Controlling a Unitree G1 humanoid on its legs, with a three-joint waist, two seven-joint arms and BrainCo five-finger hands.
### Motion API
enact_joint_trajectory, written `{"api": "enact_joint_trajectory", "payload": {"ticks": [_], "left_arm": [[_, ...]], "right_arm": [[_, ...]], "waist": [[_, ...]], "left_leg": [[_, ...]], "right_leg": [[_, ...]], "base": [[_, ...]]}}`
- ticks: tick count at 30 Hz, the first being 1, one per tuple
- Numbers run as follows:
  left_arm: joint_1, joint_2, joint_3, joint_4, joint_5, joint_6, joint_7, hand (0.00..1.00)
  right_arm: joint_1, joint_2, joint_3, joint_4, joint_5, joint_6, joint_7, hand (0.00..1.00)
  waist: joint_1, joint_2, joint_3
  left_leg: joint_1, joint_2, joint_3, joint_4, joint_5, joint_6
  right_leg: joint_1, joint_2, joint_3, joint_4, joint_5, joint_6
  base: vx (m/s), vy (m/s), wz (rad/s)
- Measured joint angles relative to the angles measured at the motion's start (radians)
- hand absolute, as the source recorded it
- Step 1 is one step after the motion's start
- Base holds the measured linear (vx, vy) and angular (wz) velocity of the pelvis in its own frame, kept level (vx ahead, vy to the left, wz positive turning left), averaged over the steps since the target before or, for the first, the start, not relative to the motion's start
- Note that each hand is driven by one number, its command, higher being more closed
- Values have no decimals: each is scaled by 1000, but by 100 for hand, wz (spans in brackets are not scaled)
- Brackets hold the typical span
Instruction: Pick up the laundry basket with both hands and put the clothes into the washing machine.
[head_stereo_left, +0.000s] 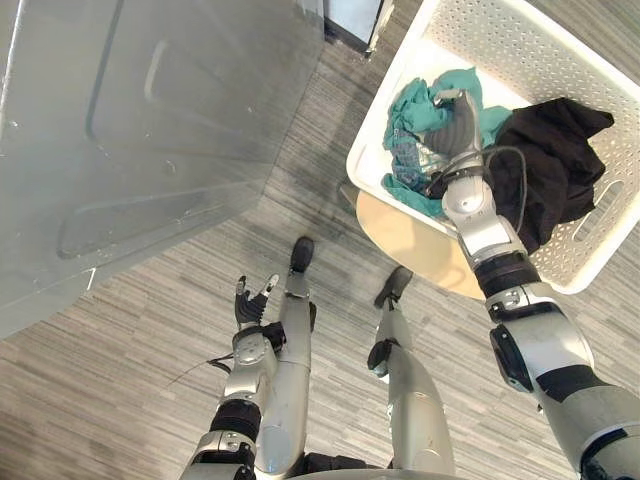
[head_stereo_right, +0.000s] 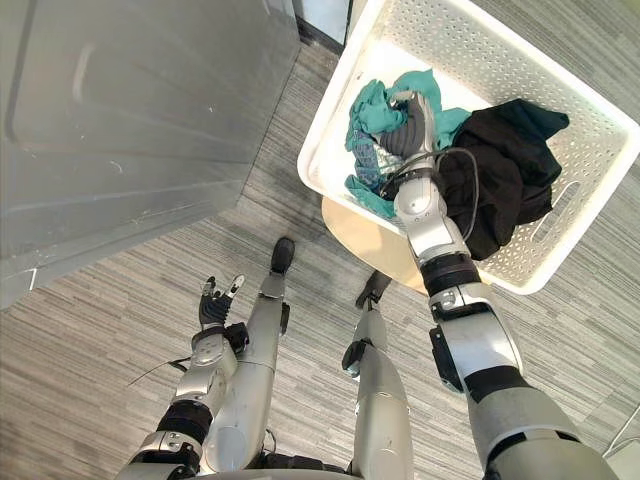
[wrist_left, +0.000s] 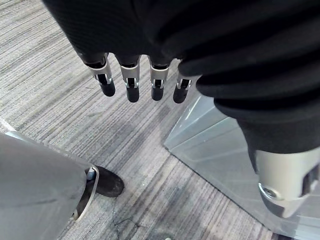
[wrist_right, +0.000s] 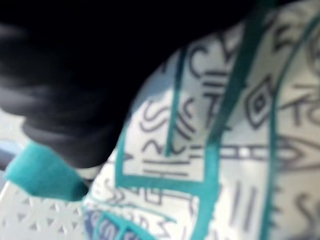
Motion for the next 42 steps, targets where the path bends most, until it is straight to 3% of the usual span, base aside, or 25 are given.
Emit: {"api": "enact_joint_trajectory", "payload": {"ticks": [5, 15, 17, 21, 26, 34, 42], "left_arm": [[1, 1, 8, 50, -15, 4, -4, 0], [47, 63, 0, 161, -17, 46, -50, 0], [66, 74, 10, 180, -43, 57, -72, 0], [107, 74, 25, 200, -49, 77, -96, 0], [173, 74, -24, 114, -24, 80, -117, 0], [184, 98, -62, -298, -9, 58, -118, 0], [40, 104, -69, -377, 38, 51, -63, 0]], "right_arm": [[35, -1, -48, -3, 69, 46, -1, 100], [28, -34, -170, -232, 183, 44, -52, 100], [32, -29, -170, -303, 194, 42, -51, 100], [88, 4, -172, -460, 189, 17, -46, 100], [226, 67, -171, -594, 151, -9, -37, 100], [293, 106, -147, -715, 151, -51, 25, 100], [286, 116, -58, -741, 151, -54, 45, 100]], "waist": [[-5, 0, 0], [-55, -1, -3], [-65, -19, -35], [-83, -37, -104], [-100, -51, -243], [-145, -39, -363], [-190, -13, -432]], "left_leg": [[81, 4, 16, -9, 0, 0], [331, -2, 30, -120, 43, -12], [370, -17, 38, -165, 64, -13], [459, -18, 39, -244, 90, -20], [574, -16, 57, -320, 100, -23], [731, -9, 171, -398, 99, -22], [818, -8, 216, -437, 99, -22]], "right_leg": [[64, -1, 31, 0, 0, 0], [251, -3, 41, 0, -3, -1], [271, -18, 40, 0, -31, -23], [326, -16, 34, 0, -49, -26], [394, -18, 49, 0, -74, -21], [454, -18, 146, 0, -87, -16], [497, -15, 182, 0, -90, -13]], "base": [[-27, 28, -8], [-25, -5, 2], [-9, -21, 11], [10, -22, 7], [73, -8, -8], [30, 13, -36], [8, 0, -17]]}}
